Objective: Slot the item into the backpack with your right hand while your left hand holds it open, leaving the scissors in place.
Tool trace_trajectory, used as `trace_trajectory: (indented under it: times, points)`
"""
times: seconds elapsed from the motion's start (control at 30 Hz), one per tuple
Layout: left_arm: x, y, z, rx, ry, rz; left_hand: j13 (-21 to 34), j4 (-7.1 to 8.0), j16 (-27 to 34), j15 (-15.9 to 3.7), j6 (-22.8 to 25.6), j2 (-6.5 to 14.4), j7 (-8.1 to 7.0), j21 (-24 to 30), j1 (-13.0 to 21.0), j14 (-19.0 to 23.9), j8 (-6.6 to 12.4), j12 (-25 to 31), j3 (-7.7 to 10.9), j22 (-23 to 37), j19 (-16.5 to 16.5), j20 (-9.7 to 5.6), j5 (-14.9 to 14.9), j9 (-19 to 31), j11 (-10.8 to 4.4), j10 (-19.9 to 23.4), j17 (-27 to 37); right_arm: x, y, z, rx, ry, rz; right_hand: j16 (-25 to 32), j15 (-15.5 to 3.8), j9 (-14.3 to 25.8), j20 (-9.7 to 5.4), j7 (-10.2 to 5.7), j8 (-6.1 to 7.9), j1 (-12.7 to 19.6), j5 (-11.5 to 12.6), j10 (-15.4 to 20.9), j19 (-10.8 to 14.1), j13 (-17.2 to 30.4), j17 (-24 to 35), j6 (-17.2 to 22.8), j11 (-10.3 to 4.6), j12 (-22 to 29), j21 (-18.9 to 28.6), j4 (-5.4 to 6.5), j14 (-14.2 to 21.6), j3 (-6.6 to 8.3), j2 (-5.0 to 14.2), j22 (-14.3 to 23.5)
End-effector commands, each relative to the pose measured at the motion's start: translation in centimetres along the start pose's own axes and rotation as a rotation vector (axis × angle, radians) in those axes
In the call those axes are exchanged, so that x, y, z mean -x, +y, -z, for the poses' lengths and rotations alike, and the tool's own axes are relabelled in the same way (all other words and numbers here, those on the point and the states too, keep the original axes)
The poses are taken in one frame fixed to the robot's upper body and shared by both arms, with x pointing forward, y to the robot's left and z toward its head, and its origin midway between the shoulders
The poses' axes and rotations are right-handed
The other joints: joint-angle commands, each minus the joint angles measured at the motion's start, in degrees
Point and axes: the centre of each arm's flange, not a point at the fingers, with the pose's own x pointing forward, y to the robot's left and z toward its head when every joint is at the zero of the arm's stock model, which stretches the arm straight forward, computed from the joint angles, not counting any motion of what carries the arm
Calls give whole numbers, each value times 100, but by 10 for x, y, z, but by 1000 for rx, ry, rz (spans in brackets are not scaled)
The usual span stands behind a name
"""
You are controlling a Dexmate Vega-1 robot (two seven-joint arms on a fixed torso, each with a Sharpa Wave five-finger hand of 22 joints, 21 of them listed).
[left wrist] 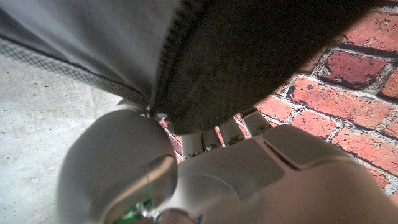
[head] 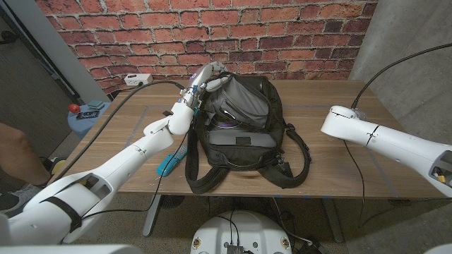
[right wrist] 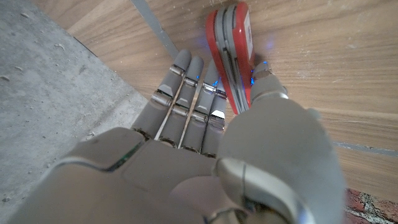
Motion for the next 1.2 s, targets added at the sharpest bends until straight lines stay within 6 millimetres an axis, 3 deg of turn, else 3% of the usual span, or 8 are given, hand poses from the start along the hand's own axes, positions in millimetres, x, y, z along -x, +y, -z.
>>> trace_trajectory:
  times: [0.03, 1.2]
  points:
    - [2, -1, -2, 3, -3, -2, 3, 9, -20, -5, -17, 122, -14, 22, 83, 51, 30, -21, 25, 10, -1, 8, 26, 7, -7, -7, 34, 6, -3, 4, -9, -17, 11, 27, -558, 35, -48, -19, 21, 86, 29, 52, 26, 11, 24, 63, -21, 47, 36, 8, 76, 20, 18, 29]
    - [3, 2, 5, 27, -3, -18, 13, -7, -38, 0, -26, 111, -5, 25, 87, 52, 78, -23, 35, 10, -17, 2, 34, -19, 7, -1, 40, 61, -29, 7, -55, -94, 64, -19, -582, 50, -62, -38, -17, 139, 3, 98, 39, -33, 104, 168, -24, 91, 49, 54, 151, -18, 59, 31]
